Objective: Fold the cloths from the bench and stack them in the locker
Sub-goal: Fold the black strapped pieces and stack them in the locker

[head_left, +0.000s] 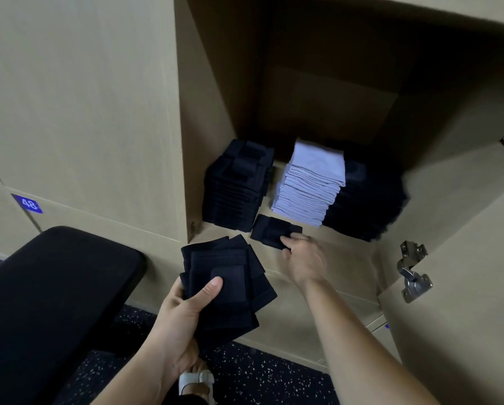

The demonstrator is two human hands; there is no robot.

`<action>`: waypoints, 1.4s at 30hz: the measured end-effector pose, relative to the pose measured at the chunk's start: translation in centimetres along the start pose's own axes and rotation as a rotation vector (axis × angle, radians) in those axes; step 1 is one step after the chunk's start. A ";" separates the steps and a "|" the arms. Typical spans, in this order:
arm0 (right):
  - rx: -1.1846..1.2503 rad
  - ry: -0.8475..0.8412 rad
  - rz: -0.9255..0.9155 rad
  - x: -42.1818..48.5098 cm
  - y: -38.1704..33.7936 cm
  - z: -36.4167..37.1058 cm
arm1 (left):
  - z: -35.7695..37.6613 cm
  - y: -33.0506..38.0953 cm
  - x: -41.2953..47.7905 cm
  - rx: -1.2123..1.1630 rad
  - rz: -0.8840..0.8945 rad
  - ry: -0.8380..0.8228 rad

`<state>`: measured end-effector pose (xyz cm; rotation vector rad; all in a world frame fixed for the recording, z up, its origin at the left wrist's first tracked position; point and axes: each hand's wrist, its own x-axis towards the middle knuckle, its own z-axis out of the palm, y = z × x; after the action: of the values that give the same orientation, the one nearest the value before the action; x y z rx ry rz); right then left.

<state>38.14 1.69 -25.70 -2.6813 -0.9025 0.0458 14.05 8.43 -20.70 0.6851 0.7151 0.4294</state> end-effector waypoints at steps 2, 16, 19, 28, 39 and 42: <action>0.000 -0.002 -0.012 0.4 -0.1 0.3 | 0.0 0.0 0.3 0.005 0.000 -0.001; 0.506 0.135 0.024 -4.9 -2.9 -3.6 | 0.2 0.4 -1.1 0.001 0.020 0.017; 0.657 0.103 -0.061 -7.9 -5.1 -6.5 | 0.4 0.5 -2.6 -0.002 0.010 0.008; 0.272 -0.211 -0.361 -14.7 -9.1 -12.2 | 0.7 0.9 -8.1 0.000 -0.003 -0.039; 0.664 -0.163 -0.138 -19.0 -11.5 -12.6 | 0.5 1.8 -11.4 -0.071 0.054 -0.013; 0.757 -0.182 -0.128 -19.7 -11.3 -12.7 | 0.5 2.1 -11.7 -0.073 0.075 0.003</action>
<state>17.37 -5.11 -11.54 -1.9329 -0.8783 0.5028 6.18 2.98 -13.70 0.6437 0.6745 0.5234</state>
